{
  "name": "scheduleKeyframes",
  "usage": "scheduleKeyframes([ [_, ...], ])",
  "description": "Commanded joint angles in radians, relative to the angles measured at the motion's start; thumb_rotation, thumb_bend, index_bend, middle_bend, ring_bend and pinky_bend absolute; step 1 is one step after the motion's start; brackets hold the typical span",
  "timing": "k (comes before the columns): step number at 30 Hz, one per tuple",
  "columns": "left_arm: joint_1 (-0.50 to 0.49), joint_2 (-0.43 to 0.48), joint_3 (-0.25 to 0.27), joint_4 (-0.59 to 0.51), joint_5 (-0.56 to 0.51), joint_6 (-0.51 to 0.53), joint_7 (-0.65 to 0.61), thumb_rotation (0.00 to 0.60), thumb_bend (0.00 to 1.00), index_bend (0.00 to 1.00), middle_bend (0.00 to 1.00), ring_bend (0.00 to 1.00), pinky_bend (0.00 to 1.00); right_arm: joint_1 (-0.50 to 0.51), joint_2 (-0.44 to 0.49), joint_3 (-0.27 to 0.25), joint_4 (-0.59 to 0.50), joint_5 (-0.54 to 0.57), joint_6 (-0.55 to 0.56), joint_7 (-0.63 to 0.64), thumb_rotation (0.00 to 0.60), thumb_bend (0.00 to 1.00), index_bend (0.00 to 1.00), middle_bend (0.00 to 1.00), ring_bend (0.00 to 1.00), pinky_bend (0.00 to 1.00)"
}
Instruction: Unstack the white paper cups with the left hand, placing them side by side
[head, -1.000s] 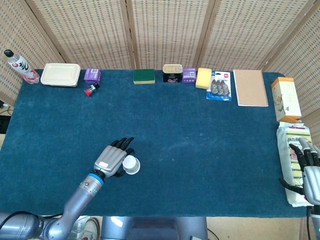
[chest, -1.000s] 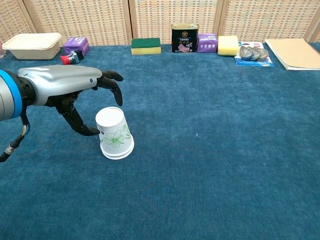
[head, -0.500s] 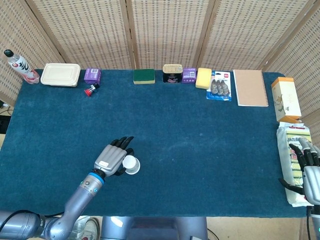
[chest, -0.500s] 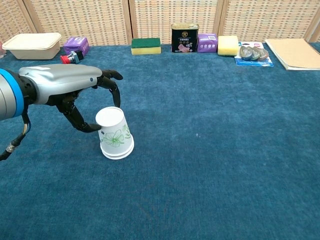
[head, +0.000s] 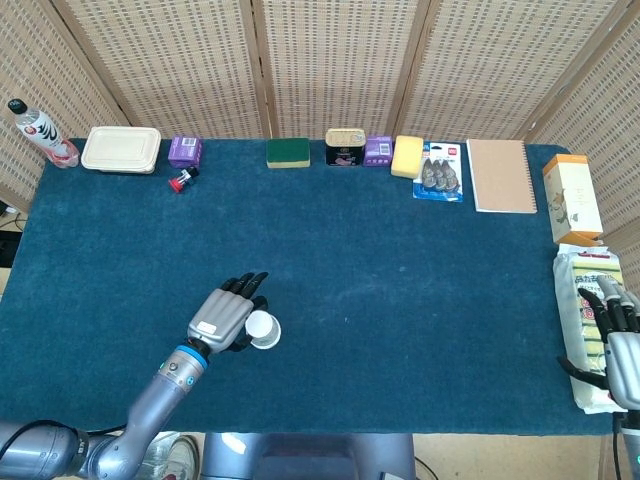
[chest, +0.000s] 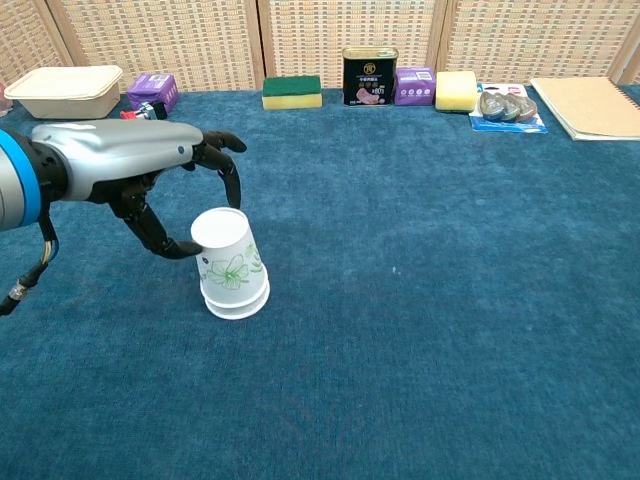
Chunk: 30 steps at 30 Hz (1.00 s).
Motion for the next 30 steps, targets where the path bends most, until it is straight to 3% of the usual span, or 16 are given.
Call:
scheduleKeyframes([
  [1, 0.005, 0.027, -0.006, -0.033, 0.012, 0.011, -0.013, 0.6, 0.29, 0.35, 0.0, 0.0, 0.12, 0.0, 0.0, 0.0, 0.001, 0.0, -0.001, 0.001, 0.6, 0.04, 0.12, 0.0, 0.01, 0.0],
  [15, 0.054, 0.211, -0.001, -0.184, 0.124, 0.059, -0.082, 0.6, 0.29, 0.35, 0.0, 0.0, 0.12, 0.002, -0.003, -0.004, -0.004, -0.005, -0.004, -0.011, 0.6, 0.04, 0.12, 0.0, 0.01, 0.0],
  [24, 0.109, 0.303, 0.016, -0.149, 0.216, 0.009, -0.249, 0.6, 0.29, 0.35, 0.0, 0.0, 0.12, 0.003, -0.006, -0.008, -0.008, -0.007, -0.008, -0.021, 0.6, 0.04, 0.12, 0.0, 0.01, 0.0],
  [30, 0.137, 0.313, 0.033, -0.077, 0.238, -0.035, -0.339, 0.6, 0.29, 0.35, 0.0, 0.0, 0.12, 0.004, -0.007, -0.009, -0.011, -0.008, -0.01, -0.027, 0.6, 0.04, 0.12, 0.0, 0.01, 0.0],
])
